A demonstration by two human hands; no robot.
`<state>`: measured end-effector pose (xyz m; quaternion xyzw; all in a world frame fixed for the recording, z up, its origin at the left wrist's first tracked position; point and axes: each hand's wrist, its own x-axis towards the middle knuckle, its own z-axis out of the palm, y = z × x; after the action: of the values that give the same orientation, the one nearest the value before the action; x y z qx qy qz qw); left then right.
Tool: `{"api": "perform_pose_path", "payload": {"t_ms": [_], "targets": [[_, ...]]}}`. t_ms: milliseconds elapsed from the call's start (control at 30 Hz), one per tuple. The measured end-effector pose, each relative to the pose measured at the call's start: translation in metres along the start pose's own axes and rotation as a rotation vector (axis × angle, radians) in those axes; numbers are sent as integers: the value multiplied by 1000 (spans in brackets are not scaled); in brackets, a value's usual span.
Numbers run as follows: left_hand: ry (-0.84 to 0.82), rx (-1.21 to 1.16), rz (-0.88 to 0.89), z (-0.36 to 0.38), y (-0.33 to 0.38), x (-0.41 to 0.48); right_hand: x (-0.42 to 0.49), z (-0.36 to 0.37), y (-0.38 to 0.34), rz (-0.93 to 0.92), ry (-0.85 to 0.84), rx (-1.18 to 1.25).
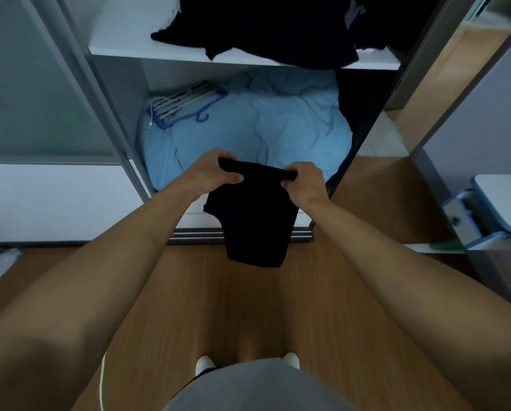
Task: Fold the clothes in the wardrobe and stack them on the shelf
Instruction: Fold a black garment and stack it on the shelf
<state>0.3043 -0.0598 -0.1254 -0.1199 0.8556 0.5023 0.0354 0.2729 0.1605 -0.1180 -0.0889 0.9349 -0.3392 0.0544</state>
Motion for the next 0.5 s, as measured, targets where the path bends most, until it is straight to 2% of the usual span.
{"api": "perform_pose_path", "payload": {"t_ms": [200, 333, 500], "targets": [[116, 185, 114, -3, 4, 0, 8, -8, 0, -46, 133, -15], [246, 301, 186, -13, 8, 2, 7, -20, -1, -97, 89, 187], [121, 227, 184, -24, 19, 1, -2, -33, -17, -104, 13, 332]]}}
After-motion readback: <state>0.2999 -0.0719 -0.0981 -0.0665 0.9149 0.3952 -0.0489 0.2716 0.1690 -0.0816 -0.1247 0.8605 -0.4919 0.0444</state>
